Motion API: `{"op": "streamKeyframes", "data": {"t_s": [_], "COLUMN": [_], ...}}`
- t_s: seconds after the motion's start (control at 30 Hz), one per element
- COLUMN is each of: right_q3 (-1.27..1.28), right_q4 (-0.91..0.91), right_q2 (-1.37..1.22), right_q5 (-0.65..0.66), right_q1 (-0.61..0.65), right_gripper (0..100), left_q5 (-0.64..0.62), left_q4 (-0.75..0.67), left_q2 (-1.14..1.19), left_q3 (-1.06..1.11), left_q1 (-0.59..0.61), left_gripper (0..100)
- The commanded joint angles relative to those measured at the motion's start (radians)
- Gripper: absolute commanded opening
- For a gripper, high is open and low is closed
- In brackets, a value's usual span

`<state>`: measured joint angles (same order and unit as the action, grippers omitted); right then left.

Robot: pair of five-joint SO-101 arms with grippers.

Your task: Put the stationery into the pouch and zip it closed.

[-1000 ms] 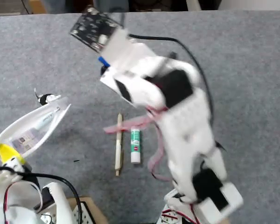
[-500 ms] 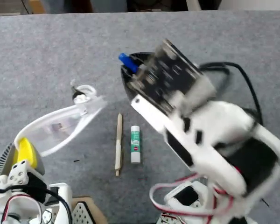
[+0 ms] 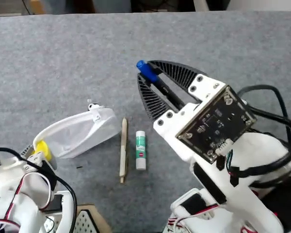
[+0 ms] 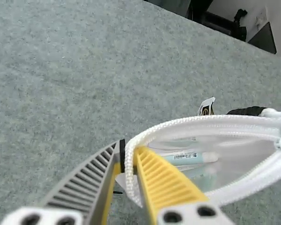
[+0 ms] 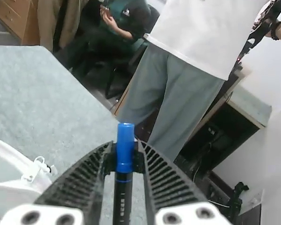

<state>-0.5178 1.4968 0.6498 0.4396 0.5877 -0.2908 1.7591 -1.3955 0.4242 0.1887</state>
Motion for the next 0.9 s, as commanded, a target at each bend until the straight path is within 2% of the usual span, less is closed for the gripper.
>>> {"op": "streamKeyframes", "data": {"t_s": [0.0, 0.1, 0.47, 0.7, 0.87], "right_q3": [0.053, 0.094, 0.194, 0.203, 0.314], "right_q4": [-0.071, -0.138, -0.428, -0.631, -0.664], "right_q2": [-0.001, -0.001, -0.001, -0.004, -0.024], "right_q5": [-0.098, -0.157, -0.166, -0.164, -0.158], "right_q1": [0.081, 0.19, 0.437, 0.548, 0.594], "right_gripper": [1.2, 1.2, 1.2, 1.2, 1.2], "left_q5": [0.009, 0.009, 0.009, 0.032, 0.031], "left_q4": [0.003, 0.003, 0.003, 0.003, 0.003], "left_q2": [0.009, 0.005, 0.003, 0.002, -0.038], "left_q3": [0.012, 0.021, 0.038, 0.039, 0.039], "left_q1": [-0.01, -0.008, -0.008, -0.007, 0.021], "left_gripper": [3, 3, 3, 3, 3]}}
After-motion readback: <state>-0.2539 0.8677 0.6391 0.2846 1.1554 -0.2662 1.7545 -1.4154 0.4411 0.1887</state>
